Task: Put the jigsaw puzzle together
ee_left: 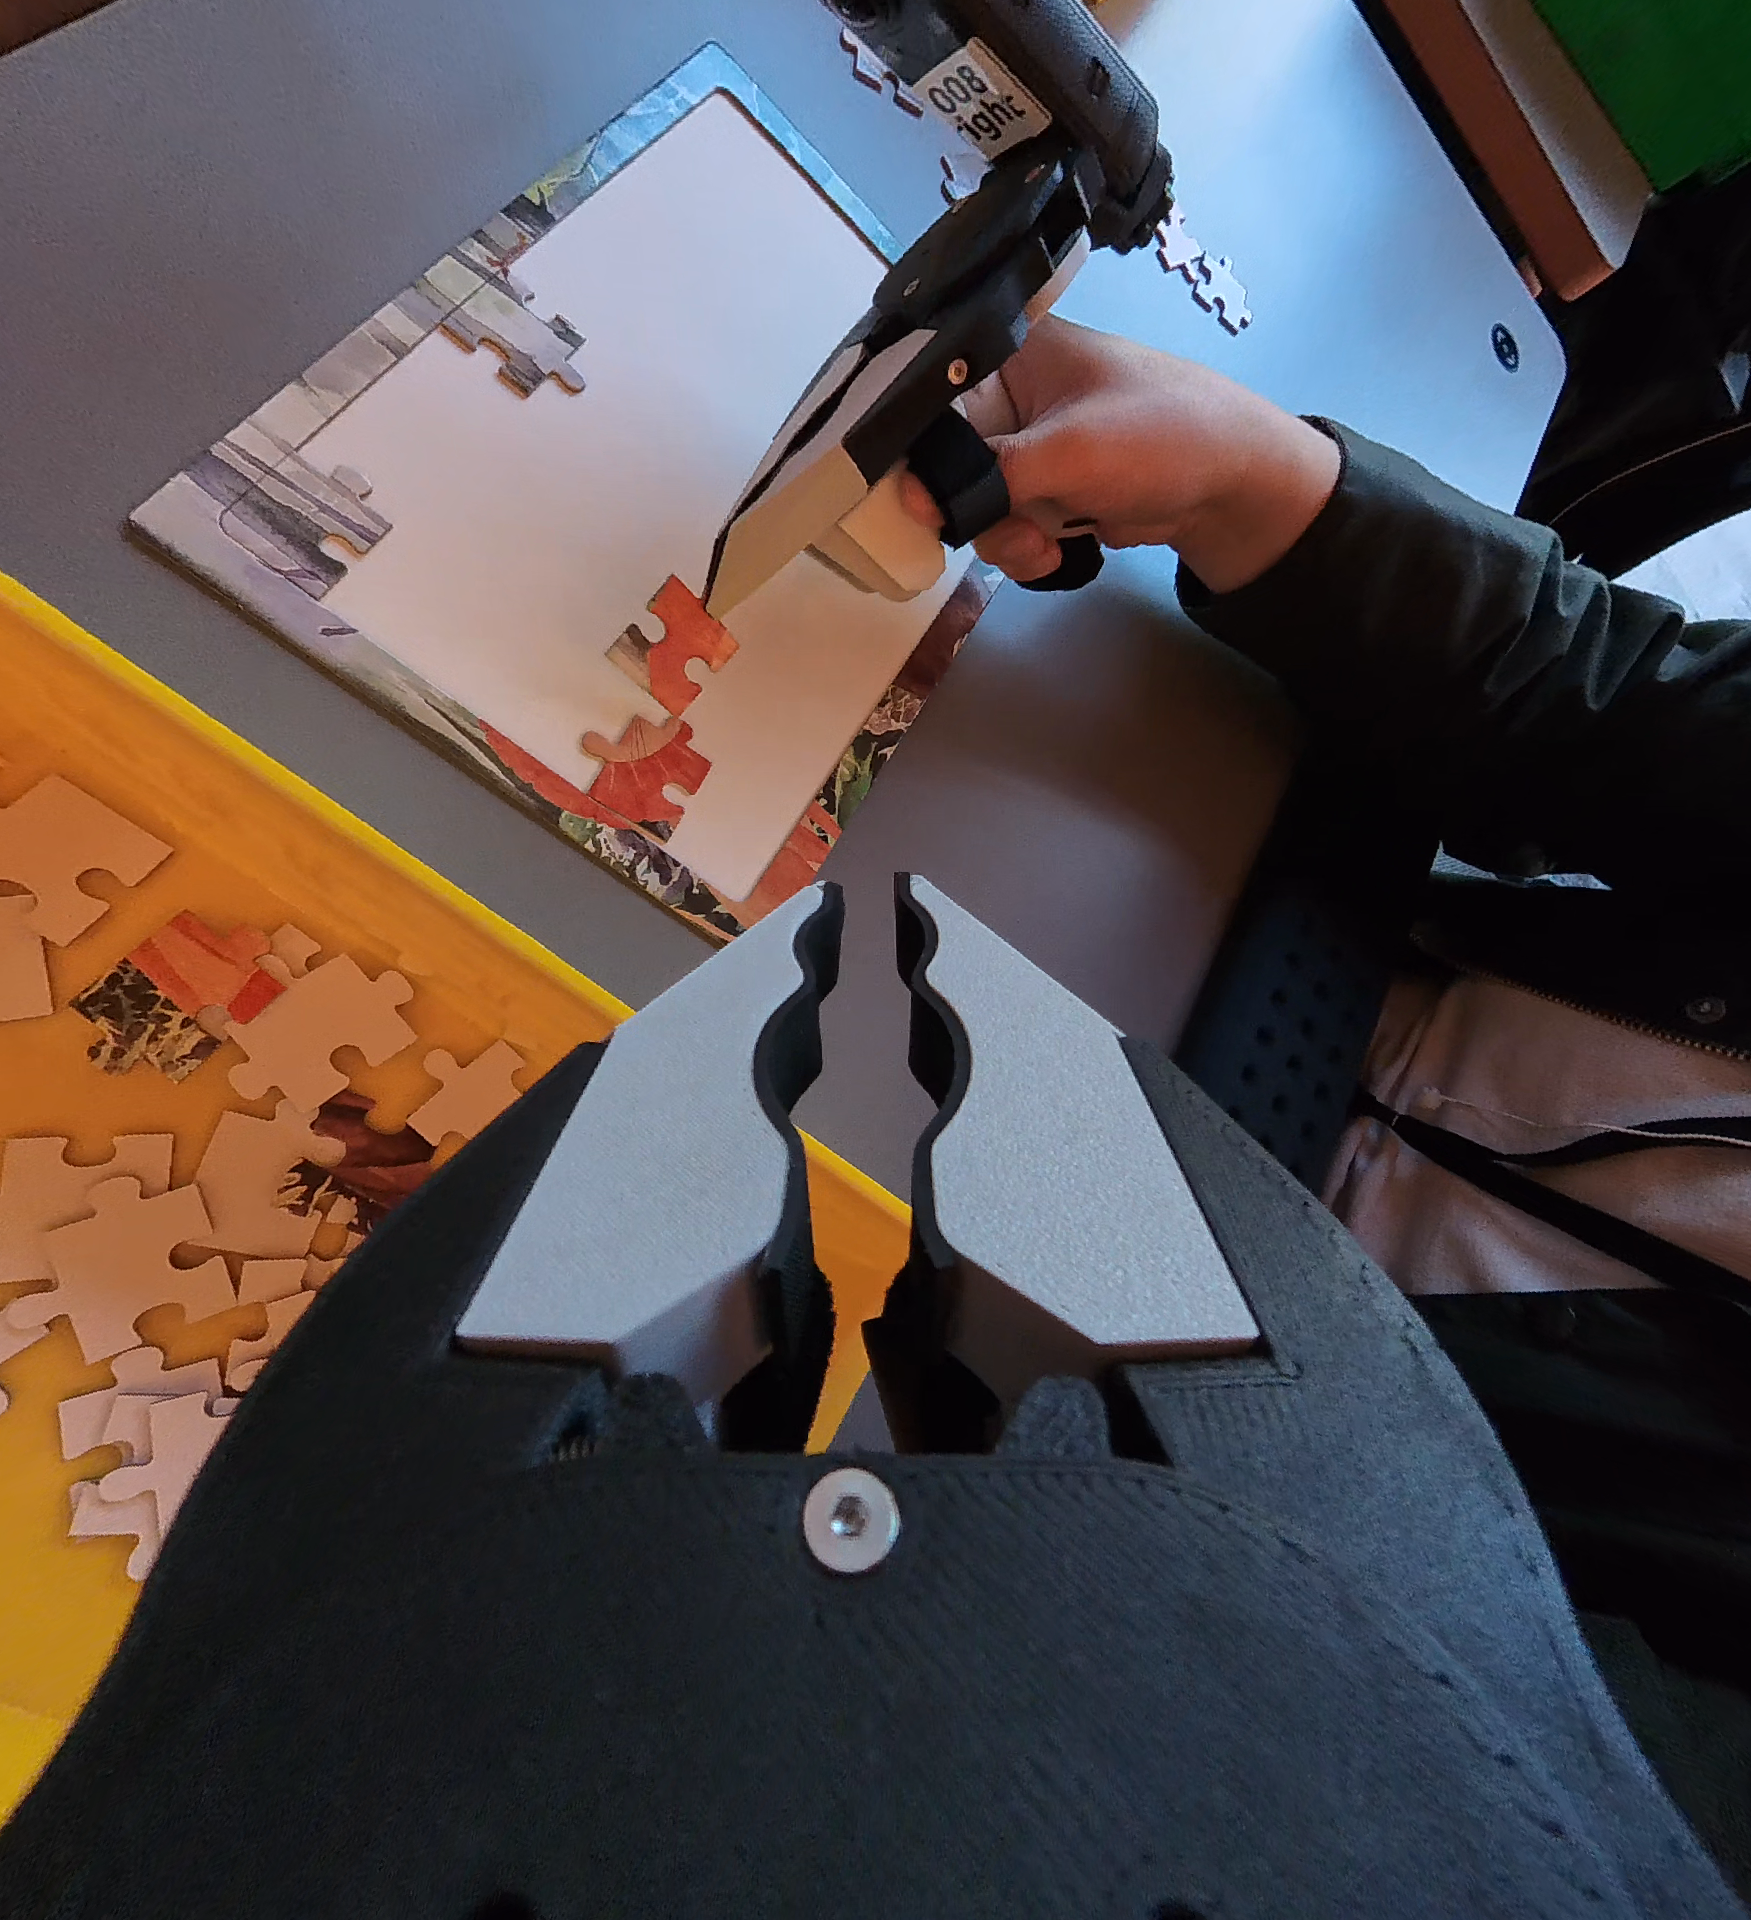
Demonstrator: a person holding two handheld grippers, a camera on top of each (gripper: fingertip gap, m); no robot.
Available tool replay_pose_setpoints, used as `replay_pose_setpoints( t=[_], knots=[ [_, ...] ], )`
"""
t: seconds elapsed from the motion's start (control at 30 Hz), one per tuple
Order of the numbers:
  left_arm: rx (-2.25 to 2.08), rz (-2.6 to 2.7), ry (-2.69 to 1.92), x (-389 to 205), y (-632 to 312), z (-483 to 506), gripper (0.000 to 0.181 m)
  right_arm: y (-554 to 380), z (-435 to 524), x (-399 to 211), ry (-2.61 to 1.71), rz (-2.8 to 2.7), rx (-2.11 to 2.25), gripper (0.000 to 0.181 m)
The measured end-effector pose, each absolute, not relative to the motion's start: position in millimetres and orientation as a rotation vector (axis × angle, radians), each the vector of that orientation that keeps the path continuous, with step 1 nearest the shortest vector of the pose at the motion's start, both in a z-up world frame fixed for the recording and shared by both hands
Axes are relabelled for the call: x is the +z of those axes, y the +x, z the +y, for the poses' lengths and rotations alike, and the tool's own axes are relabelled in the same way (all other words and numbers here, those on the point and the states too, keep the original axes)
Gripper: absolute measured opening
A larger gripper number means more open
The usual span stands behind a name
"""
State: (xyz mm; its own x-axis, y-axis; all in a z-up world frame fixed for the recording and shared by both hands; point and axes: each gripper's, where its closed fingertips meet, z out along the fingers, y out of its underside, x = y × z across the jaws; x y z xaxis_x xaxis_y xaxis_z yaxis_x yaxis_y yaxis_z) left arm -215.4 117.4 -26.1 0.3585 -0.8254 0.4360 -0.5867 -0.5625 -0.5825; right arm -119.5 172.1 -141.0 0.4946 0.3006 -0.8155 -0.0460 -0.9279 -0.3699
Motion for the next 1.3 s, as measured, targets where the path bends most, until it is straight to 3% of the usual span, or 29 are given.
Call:
replay_pose_setpoints(
  t=[1.0,1.3],
  knots=[
    [-1.044,1.254,-2.339,-31.5,-216.6,114.3,0.007,-121.3,165.7,-146.6,-2.438,-0.255,1.449,0.001],
    [-1.036,1.196,-2.369,-33.8,-221.7,121.9,0.006,-132.5,202.4,-129.0,-2.353,-0.148,1.445,0.0]
  ],
)
